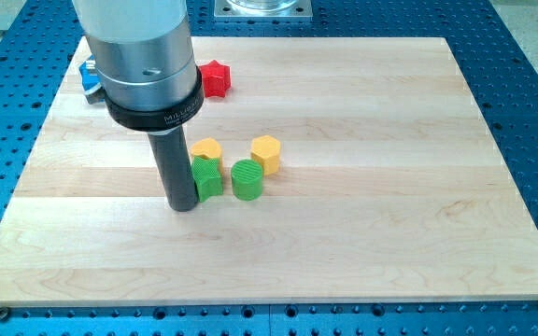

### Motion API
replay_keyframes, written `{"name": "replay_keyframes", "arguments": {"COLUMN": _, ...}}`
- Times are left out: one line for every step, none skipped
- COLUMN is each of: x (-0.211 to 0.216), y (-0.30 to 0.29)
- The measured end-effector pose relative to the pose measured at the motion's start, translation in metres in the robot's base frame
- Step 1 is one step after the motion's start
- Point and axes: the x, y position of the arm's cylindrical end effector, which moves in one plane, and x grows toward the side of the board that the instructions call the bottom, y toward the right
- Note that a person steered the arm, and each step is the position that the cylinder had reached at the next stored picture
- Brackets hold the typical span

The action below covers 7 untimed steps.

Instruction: Push the red star close to the yellow blocks

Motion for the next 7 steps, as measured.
{"name": "replay_keyframes", "arguments": {"x": -0.011, "y": 0.007}}
{"name": "replay_keyframes", "arguments": {"x": -0.011, "y": 0.001}}
{"name": "replay_keyframes", "arguments": {"x": -0.015, "y": -0.047}}
{"name": "replay_keyframes", "arguments": {"x": -0.048, "y": -0.074}}
{"name": "replay_keyframes", "arguments": {"x": -0.056, "y": -0.076}}
{"name": "replay_keyframes", "arguments": {"x": -0.080, "y": -0.068}}
{"name": "replay_keyframes", "arguments": {"x": -0.096, "y": -0.066}}
